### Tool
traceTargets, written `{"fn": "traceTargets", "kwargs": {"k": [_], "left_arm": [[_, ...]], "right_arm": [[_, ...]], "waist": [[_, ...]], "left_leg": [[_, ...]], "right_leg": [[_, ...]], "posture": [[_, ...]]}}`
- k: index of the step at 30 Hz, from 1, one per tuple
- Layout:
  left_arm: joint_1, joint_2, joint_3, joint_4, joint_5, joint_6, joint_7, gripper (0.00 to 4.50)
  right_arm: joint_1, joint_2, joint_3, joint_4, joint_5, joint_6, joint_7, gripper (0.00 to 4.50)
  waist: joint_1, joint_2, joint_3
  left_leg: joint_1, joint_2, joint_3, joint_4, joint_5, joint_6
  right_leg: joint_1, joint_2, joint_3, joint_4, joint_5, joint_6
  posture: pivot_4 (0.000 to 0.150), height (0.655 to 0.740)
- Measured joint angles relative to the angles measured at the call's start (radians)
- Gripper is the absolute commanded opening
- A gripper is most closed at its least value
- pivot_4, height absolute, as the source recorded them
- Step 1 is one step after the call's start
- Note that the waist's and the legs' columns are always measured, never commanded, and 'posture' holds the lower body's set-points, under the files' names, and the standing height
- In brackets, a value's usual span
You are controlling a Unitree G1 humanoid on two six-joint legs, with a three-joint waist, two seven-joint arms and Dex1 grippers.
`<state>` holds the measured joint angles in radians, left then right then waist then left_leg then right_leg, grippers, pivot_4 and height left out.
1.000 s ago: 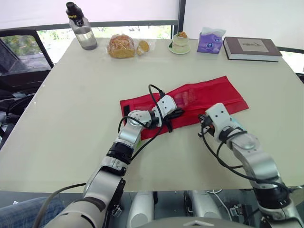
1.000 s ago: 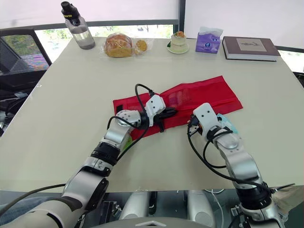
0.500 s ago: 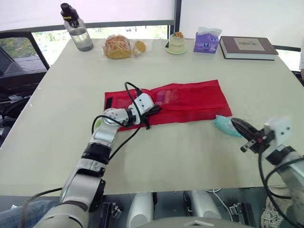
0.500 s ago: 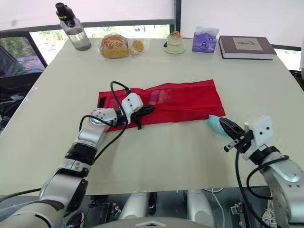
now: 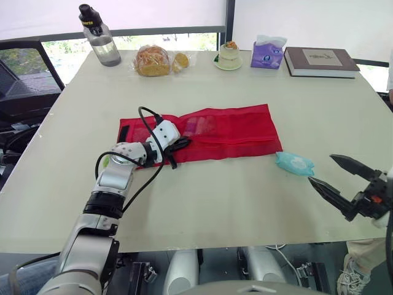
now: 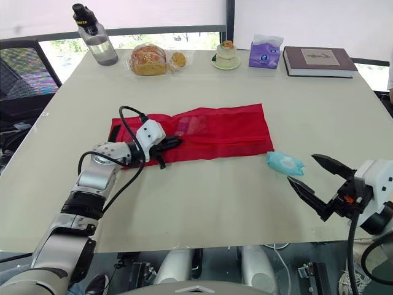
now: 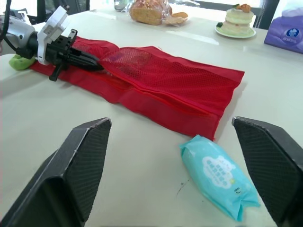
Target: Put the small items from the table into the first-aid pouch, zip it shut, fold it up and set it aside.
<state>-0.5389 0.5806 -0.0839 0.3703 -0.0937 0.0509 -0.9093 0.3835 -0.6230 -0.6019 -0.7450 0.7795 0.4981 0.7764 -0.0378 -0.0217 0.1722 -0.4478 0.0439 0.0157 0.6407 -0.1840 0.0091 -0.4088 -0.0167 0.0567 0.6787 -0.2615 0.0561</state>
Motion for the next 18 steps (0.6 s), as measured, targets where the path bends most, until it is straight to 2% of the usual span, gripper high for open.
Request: {"fn": "traceTargets", "kwargs": {"k": [2, 4, 5, 6, 7, 13, 15, 18], "left_arm": [[0.000, 0.006, 0.004, -0.001, -0.007, 0.010, -0.002, 0.00], [0.000, 0.017, 0.006, 0.001, -0.010, 0.014, -0.005, 0.74], [0.000, 0.024, 0.008, 0.001, -0.012, 0.017, -0.010, 0.92], [0.000, 0.034, 0.013, 0.002, -0.017, 0.024, -0.019, 1.50], [0.000, 0.035, 0.013, 0.002, -0.017, 0.025, -0.021, 1.63], [-0.034, 0.075, 0.036, 0.019, -0.025, 0.027, -0.047, 3.94], [-0.059, 0.072, 0.032, 0.019, -0.025, 0.028, -0.060, 4.40], [-0.099, 0.044, 0.006, -0.013, -0.024, 0.031, -0.074, 4.46]], "right_arm": [[0.004, 0.000, 0.000, 0.000, 0.006, 0.000, 0.000, 4.46], [0.004, -0.001, 0.000, 0.000, 0.011, 0.000, -0.002, 4.50], [0.004, -0.001, 0.000, 0.000, 0.012, 0.000, -0.003, 4.50], [0.004, -0.002, 0.000, 0.000, 0.012, 0.000, -0.005, 4.50], [0.004, -0.002, 0.000, 0.000, 0.012, 0.000, -0.006, 4.50], [-0.003, -0.009, 0.005, -0.004, 0.020, 0.000, -0.036, 4.50], [-0.006, -0.012, 0.007, -0.006, 0.021, 0.000, -0.044, 4.50], [-0.012, -0.012, 0.025, -0.013, 0.020, 0.000, -0.054, 4.50]], "waist": [[0.000, 0.000, 0.000], [0.000, 0.000, 0.000], [0.000, 0.000, 0.000], [0.000, 0.000, 0.000], [0.000, 0.000, 0.000], [0.012, 0.000, 0.000], [0.023, 0.000, 0.000], [0.034, 0.000, 0.000]], "left_leg": [[0.000, 0.000, 0.000, 0.000, 0.000, 0.000], [0.000, 0.000, 0.000, 0.000, 0.000, 0.000], [0.000, 0.000, 0.000, 0.000, 0.000, 0.000], [0.000, 0.000, 0.000, 0.000, 0.000, 0.000], [0.000, 0.000, 0.000, 0.000, 0.000, 0.000], [-0.001, -0.001, 0.000, 0.001, 0.000, 0.000], [-0.001, -0.001, 0.000, 0.002, 0.000, 0.000], [-0.001, -0.001, 0.000, 0.003, 0.000, 0.000]], "right_leg": [[0.000, 0.000, 0.000, 0.000, 0.000, 0.000], [0.000, 0.000, 0.000, 0.000, 0.000, 0.000], [0.000, 0.000, 0.000, 0.000, 0.000, 0.000], [0.000, 0.000, 0.000, 0.000, 0.000, 0.000], [0.000, 0.000, 0.000, 0.000, 0.000, 0.000], [0.000, -0.001, 0.000, 0.000, 0.000, 0.000], [0.000, -0.001, 0.000, 0.000, 0.000, 0.000], [0.000, -0.001, -0.001, 0.000, 0.000, 0.000]], "posture": [[0.150, 0.7400], [0.150, 0.7400], [0.150, 0.7400], [0.150, 0.7400], [0.150, 0.7400], [0.150, 0.7400], [0.150, 0.7400], [0.150, 0.7400]]}}
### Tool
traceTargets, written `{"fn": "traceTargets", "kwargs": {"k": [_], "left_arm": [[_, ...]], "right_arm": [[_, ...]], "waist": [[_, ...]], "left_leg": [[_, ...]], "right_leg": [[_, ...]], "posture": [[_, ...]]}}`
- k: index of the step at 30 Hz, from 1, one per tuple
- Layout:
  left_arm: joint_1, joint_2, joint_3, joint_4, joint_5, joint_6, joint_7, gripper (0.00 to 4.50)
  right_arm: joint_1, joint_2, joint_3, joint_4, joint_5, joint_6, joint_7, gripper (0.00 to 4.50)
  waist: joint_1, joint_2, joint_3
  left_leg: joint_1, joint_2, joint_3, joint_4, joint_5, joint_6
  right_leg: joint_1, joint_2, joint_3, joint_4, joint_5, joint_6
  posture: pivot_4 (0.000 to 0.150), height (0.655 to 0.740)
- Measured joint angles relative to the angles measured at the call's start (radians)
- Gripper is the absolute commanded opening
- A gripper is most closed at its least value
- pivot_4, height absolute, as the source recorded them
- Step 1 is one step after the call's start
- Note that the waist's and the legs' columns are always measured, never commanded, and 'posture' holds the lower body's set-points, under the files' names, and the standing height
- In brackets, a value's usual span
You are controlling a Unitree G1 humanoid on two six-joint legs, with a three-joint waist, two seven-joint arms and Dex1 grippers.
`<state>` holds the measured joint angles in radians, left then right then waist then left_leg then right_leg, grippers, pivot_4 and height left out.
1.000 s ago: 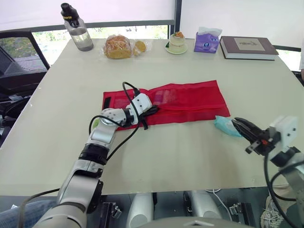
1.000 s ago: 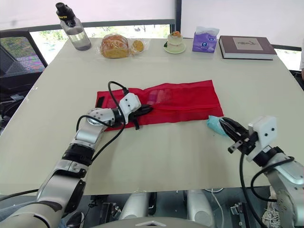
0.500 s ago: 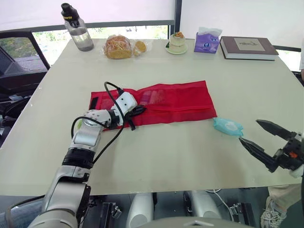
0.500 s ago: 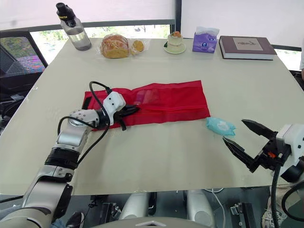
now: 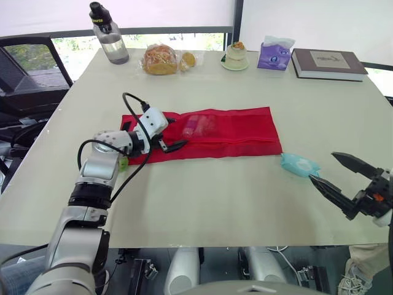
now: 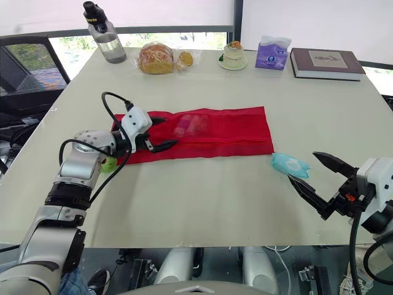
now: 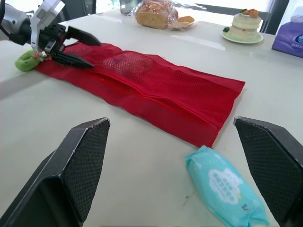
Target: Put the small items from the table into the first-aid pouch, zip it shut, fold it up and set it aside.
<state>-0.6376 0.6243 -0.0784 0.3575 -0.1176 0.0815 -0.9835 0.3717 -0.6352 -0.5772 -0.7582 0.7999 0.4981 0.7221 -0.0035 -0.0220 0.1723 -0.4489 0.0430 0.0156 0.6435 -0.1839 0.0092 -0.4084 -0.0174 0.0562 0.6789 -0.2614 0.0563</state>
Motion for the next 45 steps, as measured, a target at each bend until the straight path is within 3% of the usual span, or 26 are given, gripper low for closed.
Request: {"fn": "traceTargets", "kwargs": {"k": [8, 18, 26, 29, 33, 38, 45], "left_arm": [[-0.122, -0.169, -0.116, 0.062, 0.047, -0.055, -0.005, 4.46], [-0.406, -0.447, -0.244, 0.610, 0.227, -0.252, 0.083, 4.46], [-0.499, -0.487, -0.244, 0.788, 0.289, -0.309, 0.166, 4.46], [-0.506, -0.493, -0.243, 0.815, 0.302, -0.316, 0.186, 3.79], [-0.510, -0.498, -0.243, 0.833, 0.314, -0.322, 0.191, 1.89], [-0.510, -0.498, -0.235, 0.830, 0.314, -0.332, 0.177, 0.08], [-0.509, -0.499, -0.206, 0.789, 0.311, -0.330, 0.160, 0.08]], "right_arm": [[-0.028, 0.003, 0.059, -0.026, -0.011, -0.002, -0.052, 4.50], [-0.068, -0.037, 0.109, -0.076, 0.003, 0.058, -0.155, 4.50], [-0.043, -0.036, 0.112, -0.110, 0.002, 0.066, -0.194, 4.50], [-0.024, -0.036, 0.111, -0.116, 0.001, 0.066, -0.202, 4.50], [-0.004, -0.036, 0.104, -0.116, -0.002, 0.063, -0.202, 4.50], [0.004, -0.036, 0.097, -0.094, -0.015, 0.042, -0.181, 4.50], [-0.005, -0.073, 0.101, 0.029, -0.119, 0.001, -0.113, 4.50]], "waist": [[-0.002, 0.000, 0.000], [-0.010, -0.001, 0.000], [-0.008, -0.001, 0.000], [-0.008, -0.001, 0.000], [-0.008, -0.001, 0.000], [-0.008, -0.001, 0.000], [-0.008, -0.001, 0.000]], "left_leg": [[0.000, 0.000, -0.001, 0.002, 0.000, 0.000], [-0.002, -0.002, -0.002, 0.003, 0.000, 0.000], [-0.002, -0.002, -0.003, 0.003, 0.000, 0.000], [-0.002, -0.002, -0.003, 0.003, 0.000, 0.000], [-0.002, -0.002, -0.003, 0.003, 0.000, 0.000], [-0.002, -0.002, -0.003, 0.003, 0.000, 0.000], [-0.002, -0.002, -0.003, 0.004, 0.000, 0.000]], "right_leg": [[0.001, 0.000, 0.000, 0.000, 0.000, 0.000], [0.001, 0.001, 0.000, 0.000, 0.000, 0.001], [0.001, 0.001, 0.000, 0.000, 0.000, 0.001], [0.001, 0.001, 0.000, 0.000, 0.000, 0.001], [0.001, 0.001, 0.000, 0.000, 0.000, 0.001], [0.001, 0.001, 0.000, 0.000, 0.000, 0.001], [0.001, 0.001, 0.000, 0.000, 0.000, 0.001]], "posture": [[0.150, 0.7400], [0.150, 0.7400], [0.150, 0.7400], [0.150, 0.7400], [0.150, 0.7400], [0.150, 0.7400], [0.150, 0.7400]]}}
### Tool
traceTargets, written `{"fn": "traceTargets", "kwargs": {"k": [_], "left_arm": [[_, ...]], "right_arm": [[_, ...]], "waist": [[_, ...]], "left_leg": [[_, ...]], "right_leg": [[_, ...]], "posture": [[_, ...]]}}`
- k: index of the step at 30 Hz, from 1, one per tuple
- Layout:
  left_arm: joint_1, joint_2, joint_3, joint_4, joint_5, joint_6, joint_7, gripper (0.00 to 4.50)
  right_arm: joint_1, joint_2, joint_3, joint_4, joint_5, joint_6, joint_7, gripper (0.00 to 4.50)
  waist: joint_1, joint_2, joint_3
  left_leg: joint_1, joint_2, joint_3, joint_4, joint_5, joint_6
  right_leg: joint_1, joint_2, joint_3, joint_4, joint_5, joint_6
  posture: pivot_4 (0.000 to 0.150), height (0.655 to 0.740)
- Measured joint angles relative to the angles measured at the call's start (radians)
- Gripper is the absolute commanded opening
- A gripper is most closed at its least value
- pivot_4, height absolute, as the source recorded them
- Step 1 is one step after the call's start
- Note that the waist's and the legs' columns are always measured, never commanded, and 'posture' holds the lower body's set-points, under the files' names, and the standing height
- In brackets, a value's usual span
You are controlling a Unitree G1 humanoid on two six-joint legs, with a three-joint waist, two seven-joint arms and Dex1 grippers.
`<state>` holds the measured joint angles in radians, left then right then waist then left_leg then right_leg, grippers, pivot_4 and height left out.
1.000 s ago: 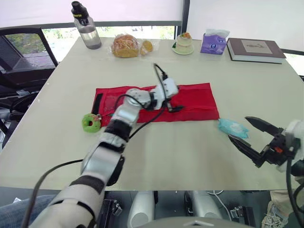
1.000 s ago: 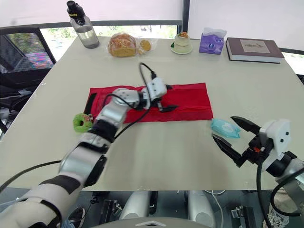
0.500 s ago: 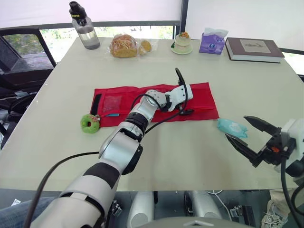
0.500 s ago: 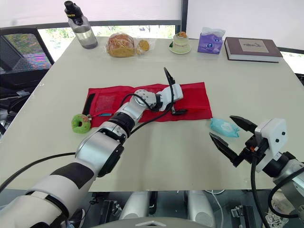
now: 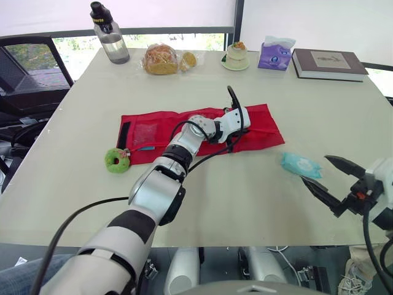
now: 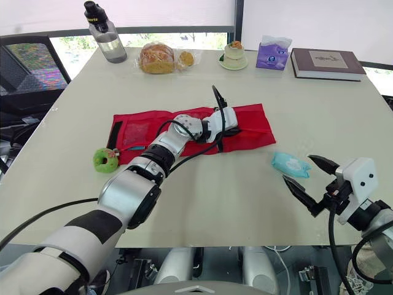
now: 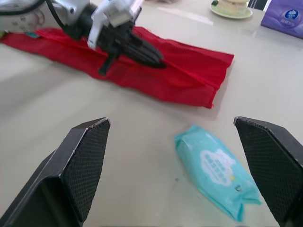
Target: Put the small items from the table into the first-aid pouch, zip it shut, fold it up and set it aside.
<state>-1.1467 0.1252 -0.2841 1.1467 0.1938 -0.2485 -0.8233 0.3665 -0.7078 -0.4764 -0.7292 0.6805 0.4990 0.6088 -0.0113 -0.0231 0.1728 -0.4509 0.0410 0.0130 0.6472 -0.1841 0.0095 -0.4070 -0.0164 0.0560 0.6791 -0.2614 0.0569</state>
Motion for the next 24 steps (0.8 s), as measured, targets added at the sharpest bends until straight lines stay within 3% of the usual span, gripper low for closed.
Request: {"fn": "traceTargets", "kwargs": {"k": [5, 17, 21, 24], "left_arm": [[0.015, -0.011, 0.000, -0.030, 0.000, 0.008, -0.007, 0.08], [0.033, -0.022, 0.006, -0.080, 0.000, 0.045, -0.007, 0.08], [0.044, -0.023, 0.009, -0.102, 0.000, 0.060, -0.006, 0.08], [0.046, -0.024, 0.009, -0.111, -0.001, 0.069, -0.004, 0.00]], "right_arm": [[-0.129, -0.109, 0.093, 0.276, -0.070, -0.054, 0.202, 4.50], [-0.491, -0.131, 0.345, 0.820, -0.313, -0.267, 0.411, 4.50], [-0.533, -0.131, 0.396, 0.914, -0.359, -0.328, 0.479, 4.50], [-0.555, -0.122, 0.399, 0.959, -0.365, -0.355, 0.493, 3.62]], "waist": [[0.000, 0.000, 0.000], [0.000, 0.001, 0.000], [0.001, 0.001, 0.000], [-0.001, 0.001, 0.000]], "left_leg": [[0.000, 0.000, 0.000, 0.000, 0.000, 0.000], [0.000, -0.001, 0.000, 0.000, 0.000, 0.000], [0.000, -0.001, 0.000, 0.001, 0.000, 0.000], [0.000, -0.001, 0.000, 0.001, 0.000, 0.000]], "right_leg": [[0.000, 0.000, 0.000, 0.000, 0.000, 0.000], [0.000, 0.000, 0.000, 0.001, 0.000, 0.000], [0.000, 0.000, 0.000, 0.001, 0.000, 0.000], [0.000, 0.000, 0.000, 0.001, 0.000, 0.000]], "posture": [[0.150, 0.7400], [0.150, 0.7400], [0.150, 0.7400], [0.150, 0.7400]]}}
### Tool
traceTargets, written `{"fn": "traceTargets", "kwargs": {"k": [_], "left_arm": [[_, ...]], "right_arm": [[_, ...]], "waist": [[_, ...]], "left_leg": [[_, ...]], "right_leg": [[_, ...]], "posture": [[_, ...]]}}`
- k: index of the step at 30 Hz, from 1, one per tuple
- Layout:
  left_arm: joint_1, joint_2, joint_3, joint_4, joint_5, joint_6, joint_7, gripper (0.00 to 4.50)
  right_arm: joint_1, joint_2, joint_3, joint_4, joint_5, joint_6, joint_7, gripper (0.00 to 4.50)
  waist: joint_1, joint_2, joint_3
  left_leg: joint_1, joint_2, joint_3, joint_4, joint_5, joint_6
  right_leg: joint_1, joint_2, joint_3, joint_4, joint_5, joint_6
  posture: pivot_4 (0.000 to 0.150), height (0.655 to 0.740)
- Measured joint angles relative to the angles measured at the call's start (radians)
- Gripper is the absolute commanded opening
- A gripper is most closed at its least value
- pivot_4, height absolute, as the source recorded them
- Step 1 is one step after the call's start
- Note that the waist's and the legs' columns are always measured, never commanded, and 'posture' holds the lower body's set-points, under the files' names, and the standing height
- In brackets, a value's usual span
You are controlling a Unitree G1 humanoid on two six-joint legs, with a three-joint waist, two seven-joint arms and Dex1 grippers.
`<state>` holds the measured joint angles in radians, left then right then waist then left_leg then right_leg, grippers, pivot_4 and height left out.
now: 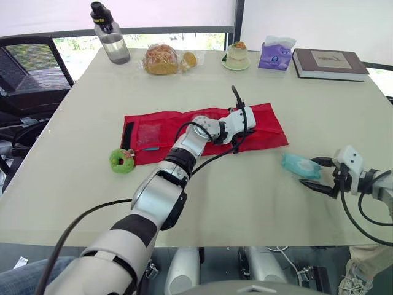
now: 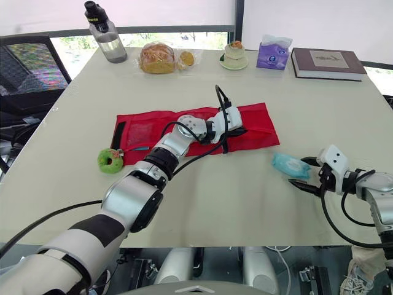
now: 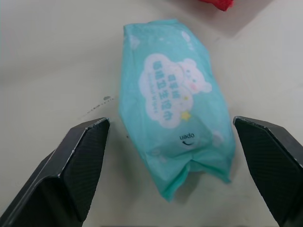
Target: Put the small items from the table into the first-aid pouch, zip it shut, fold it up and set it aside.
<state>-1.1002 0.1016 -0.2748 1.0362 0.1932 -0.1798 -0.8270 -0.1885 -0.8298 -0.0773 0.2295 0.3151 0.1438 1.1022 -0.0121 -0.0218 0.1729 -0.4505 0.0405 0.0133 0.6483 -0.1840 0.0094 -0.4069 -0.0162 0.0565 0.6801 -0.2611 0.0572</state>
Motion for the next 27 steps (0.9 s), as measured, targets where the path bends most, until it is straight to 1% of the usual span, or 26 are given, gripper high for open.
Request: {"fn": "traceTargets", "kwargs": {"k": [2, 3, 4, 5, 6, 7, 8, 12, 14, 17, 19, 23, 27], "left_arm": [[0.002, -0.003, 0.002, -0.006, -0.001, 0.004, 0.001, 0.00], [0.002, -0.007, 0.002, -0.008, -0.001, 0.006, 0.002, 0.00], [0.005, -0.010, 0.002, -0.010, -0.002, 0.009, 0.002, 0.00], [0.006, -0.011, 0.002, -0.011, -0.002, 0.011, 0.003, 0.00], [0.006, -0.011, 0.002, -0.011, -0.002, 0.012, 0.003, 0.00], [0.006, -0.015, 0.003, -0.011, -0.002, 0.013, 0.004, 0.00], [0.006, -0.020, 0.004, -0.011, -0.002, 0.014, 0.005, 0.00], [0.006, -0.038, 0.013, -0.011, -0.010, 0.016, 0.004, 0.00], [0.006, -0.048, 0.013, -0.011, -0.011, 0.016, 0.004, 0.00], [0.006, -0.059, 0.013, -0.011, -0.011, 0.017, 0.002, 0.00], [0.006, -0.066, 0.013, -0.011, -0.013, 0.017, 0.002, 0.00], [0.006, -0.074, 0.013, -0.011, -0.019, 0.018, -0.002, 0.00], [0.006, -0.077, 0.013, -0.012, -0.019, 0.019, -0.005, 0.00]], "right_arm": [[-0.016, 0.010, 0.000, 0.010, 0.000, -0.005, 0.005, 2.61], [-0.019, 0.011, 0.000, 0.011, 0.000, -0.007, 0.006, 2.20], [-0.024, 0.011, -0.001, 0.011, -0.001, -0.013, 0.007, 1.52], [-0.025, 0.011, -0.002, 0.010, 0.000, -0.016, 0.008, 1.15], [-0.025, 0.011, -0.003, 0.009, 0.000, -0.015, 0.007, 0.67], [-0.023, 0.011, -0.007, 0.004, 0.003, -0.012, 0.006, 0.44], [-0.020, 0.011, -0.013, -0.019, 0.005, 0.006, 0.000, 0.08], [-0.017, 0.020, -0.021, -0.124, 0.030, 0.101, -0.058, 0.04], [-0.019, 0.055, -0.019, -0.227, 0.044, 0.171, -0.115, 0.04], [-0.030, 0.090, -0.005, -0.319, 0.038, 0.254, -0.199, 0.04], [-0.056, 0.120, 0.027, -0.378, 0.019, 0.355, -0.284, 0.04], [-0.090, 0.133, 0.044, -0.420, 0.000, 0.540, -0.399, 0.04], [-0.100, 0.136, 0.061, -0.432, -0.016, 0.621, -0.448, 0.04]], "waist": [[0.000, 0.000, 0.000], [0.000, 0.000, 0.000], [0.000, 0.000, 0.000], [0.000, 0.000, 0.000], [0.001, 0.000, 0.000], [0.000, 0.000, 0.000], [0.000, 0.000, 0.000], [0.000, 0.000, 0.000], [0.000, 0.000, 0.000], [0.000, 0.000, 0.000], [0.001, 0.000, 0.000], [0.006, 0.000, 0.000], [0.003, 0.000, 0.000]], "left_leg": [[0.000, 0.000, 0.000, 0.000, 0.000, 0.000], [0.000, 0.000, 0.000, 0.000, 0.000, 0.000], [0.000, 0.000, 0.000, 0.000, 0.000, 0.000], [0.000, 0.000, 0.000, 0.000, 0.000, 0.000], [0.000, 0.000, 0.000, 0.000, 0.000, 0.000], [0.000, 0.000, 0.000, 0.000, 0.000, 0.000], [0.000, 0.000, 0.000, 0.000, 0.000, 0.000], [0.000, 0.000, 0.000, 0.000, 0.000, 0.000], [0.000, 0.000, -0.001, 0.000, 0.000, 0.000], [0.000, 0.000, -0.001, 0.000, 0.000, 0.000], [0.000, 0.000, -0.001, 0.000, 0.000, 0.000], [-0.001, 0.000, -0.001, 0.000, 0.000, 0.000], [-0.001, 0.000, -0.001, 0.000, 0.000, 0.000]], "right_leg": [[0.000, 0.000, 0.000, 0.000, 0.000, 0.000], [0.000, 0.000, 0.000, 0.000, 0.000, 0.000], [0.000, 0.000, 0.000, 0.000, 0.000, 0.000], [0.000, 0.000, 0.000, 0.000, 0.000, 0.000], [0.000, 0.000, 0.000, 0.000, 0.000, 0.000], [0.000, 0.000, 0.000, 0.000, 0.000, 0.000], [0.000, 0.000, 0.000, 0.000, 0.000, 0.000], [0.000, 0.000, 0.000, 0.000, 0.000, 0.000], [0.000, 0.000, 0.000, 0.000, 0.000, 0.000], [0.000, 0.000, 0.000, 0.000, 0.000, 0.000], [0.000, 0.000, 0.000, 0.000, 0.000, 0.000], [0.000, 0.000, -0.001, 0.000, 0.000, 0.000], [0.000, 0.000, -0.001, 0.000, 0.000, 0.000]], "posture": [[0.150, 0.7400], [0.150, 0.7400], [0.150, 0.7400], [0.150, 0.7400], [0.150, 0.7400], [0.150, 0.7400], [0.150, 0.7400], [0.150, 0.7400], [0.150, 0.7400], [0.150, 0.7400], [0.150, 0.7400], [0.150, 0.7400], [0.150, 0.7400]]}}
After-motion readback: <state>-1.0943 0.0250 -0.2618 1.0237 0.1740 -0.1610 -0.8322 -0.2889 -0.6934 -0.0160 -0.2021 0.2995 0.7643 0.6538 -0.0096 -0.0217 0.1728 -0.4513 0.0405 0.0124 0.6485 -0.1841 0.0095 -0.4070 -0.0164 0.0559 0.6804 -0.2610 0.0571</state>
